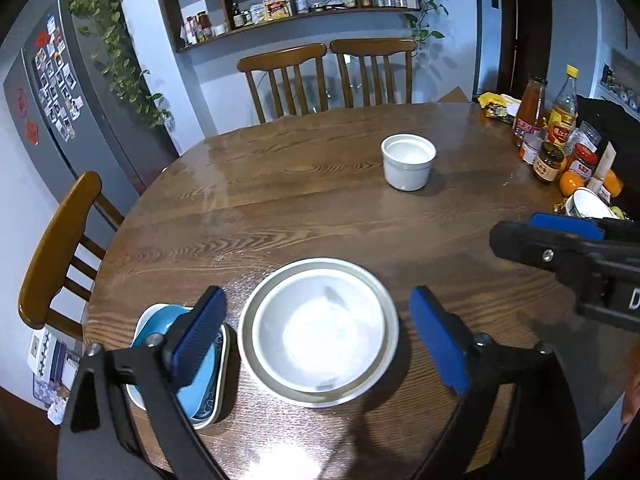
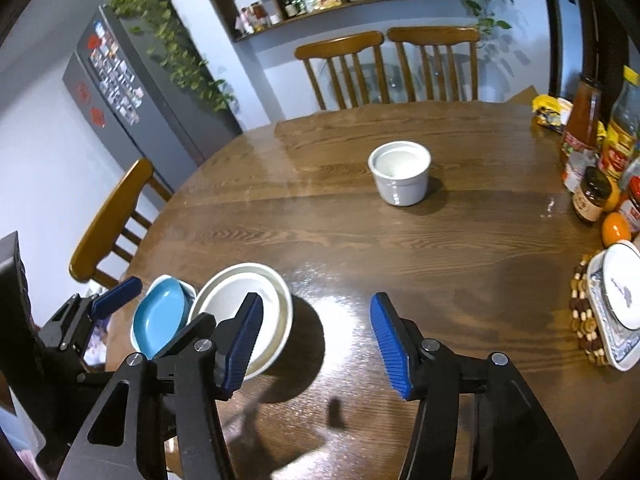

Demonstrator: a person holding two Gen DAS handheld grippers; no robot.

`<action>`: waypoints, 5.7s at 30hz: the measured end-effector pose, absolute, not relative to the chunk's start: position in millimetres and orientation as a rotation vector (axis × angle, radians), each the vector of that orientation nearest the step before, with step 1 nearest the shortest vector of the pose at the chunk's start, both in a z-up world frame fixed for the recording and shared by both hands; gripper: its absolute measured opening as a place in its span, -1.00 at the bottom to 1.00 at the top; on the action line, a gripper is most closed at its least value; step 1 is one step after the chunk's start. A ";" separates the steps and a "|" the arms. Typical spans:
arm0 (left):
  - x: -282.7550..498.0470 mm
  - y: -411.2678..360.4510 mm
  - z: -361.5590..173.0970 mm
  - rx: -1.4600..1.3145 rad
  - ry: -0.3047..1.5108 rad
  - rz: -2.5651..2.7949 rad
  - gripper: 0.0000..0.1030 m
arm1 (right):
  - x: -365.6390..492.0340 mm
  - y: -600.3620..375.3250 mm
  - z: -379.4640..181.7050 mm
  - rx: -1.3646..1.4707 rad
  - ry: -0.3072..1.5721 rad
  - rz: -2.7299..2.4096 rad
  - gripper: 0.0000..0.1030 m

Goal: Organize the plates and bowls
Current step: 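Withdraw the open left gripper from the nested bowls, then move the left gripper to the white ramekin and grasp its rim, then lift the ramekin with the left gripper and carry it toward the nested bowls, then lower the ramekin into the smaller white bowl with the left gripper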

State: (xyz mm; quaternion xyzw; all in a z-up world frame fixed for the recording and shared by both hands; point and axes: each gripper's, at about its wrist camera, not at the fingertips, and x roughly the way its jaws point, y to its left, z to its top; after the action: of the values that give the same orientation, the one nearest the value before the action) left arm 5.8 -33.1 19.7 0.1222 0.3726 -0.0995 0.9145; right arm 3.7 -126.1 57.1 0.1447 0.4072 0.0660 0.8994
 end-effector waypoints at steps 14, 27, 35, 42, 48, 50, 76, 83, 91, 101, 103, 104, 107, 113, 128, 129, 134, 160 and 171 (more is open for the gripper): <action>-1.6 -78.4 27.2 0.286 0.755 -0.280 0.95 | -31.1 -193.7 72.7 0.335 0.779 0.010 0.12; 20.1 -122.8 49.7 0.290 0.729 -0.314 0.95 | -30.6 -252.5 103.7 0.292 0.726 -0.090 0.12; 78.6 -142.2 94.0 0.260 0.691 -0.260 0.95 | 8.9 -270.0 131.0 0.249 0.699 -0.085 0.12; 138.6 -146.5 94.9 0.245 0.723 -0.179 0.95 | 73.6 -273.9 132.4 0.241 0.734 -0.037 0.12; 182.8 -141.5 44.0 0.238 0.850 -0.114 0.95 | 135.1 -270.5 92.8 0.258 0.843 0.004 0.12; 194.6 -141.8 24.0 0.243 0.893 -0.103 0.94 | 151.3 -267.9 76.4 0.264 0.883 0.016 0.12; 249.4 -160.4 -57.2 0.133 1.076 -0.179 -0.06 | 248.9 -244.0 -36.2 0.392 1.080 0.173 -0.22; 248.9 -166.8 -59.6 0.123 1.077 -0.208 -0.34 | 254.3 -243.2 -43.9 0.412 1.103 0.190 -0.58; 247.0 -172.1 -60.3 0.124 1.059 -0.215 -0.60 | 253.2 -243.6 -44.5 0.405 1.095 0.194 -0.61; 234.8 -173.0 -53.9 0.173 1.015 -0.223 -0.69 | 238.9 -242.9 -41.5 0.413 1.070 0.188 -0.64; 229.0 -175.1 -49.5 0.180 0.994 -0.227 -0.69 | 233.2 -243.3 -37.9 0.412 1.059 0.183 -0.64; 226.1 -176.1 -47.7 0.184 0.985 -0.229 -0.69 | 230.4 -243.9 -36.1 0.414 1.054 0.183 -0.64; 216.0 -176.5 -41.5 0.193 0.960 -0.236 -0.69 | 222.0 -245.5 -30.3 0.420 1.040 0.184 -0.64; 191.3 -177.4 -27.4 0.225 0.904 -0.244 -0.69 | 198.7 -245.8 -18.3 0.438 1.008 0.188 -0.64; 105.9 -165.3 13.1 0.258 0.764 -0.274 -0.69 | 113.4 -229.7 22.2 0.464 0.905 0.187 -0.64; 100.3 -163.0 15.6 0.250 0.761 -0.277 -0.69 | 109.5 -228.2 24.1 0.463 0.901 0.186 -0.64; 75.6 -154.8 26.7 0.235 0.738 -0.292 -0.69 | 83.1 -219.4 35.8 0.461 0.873 0.185 -0.64; 7.3 -102.4 22.8 0.223 0.715 -0.278 -0.69 | 23.8 -171.3 37.8 0.427 0.886 0.218 -0.64; 3.2 -78.4 21.8 0.210 0.720 -0.253 -0.69 | 22.7 -148.3 36.6 0.405 0.902 0.245 -0.64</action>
State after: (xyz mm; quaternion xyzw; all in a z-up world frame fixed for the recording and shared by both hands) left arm 3.2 -78.4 21.8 0.1023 0.3504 -0.1233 0.9228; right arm 22.7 -148.3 36.6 0.1939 0.4319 0.1171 0.8730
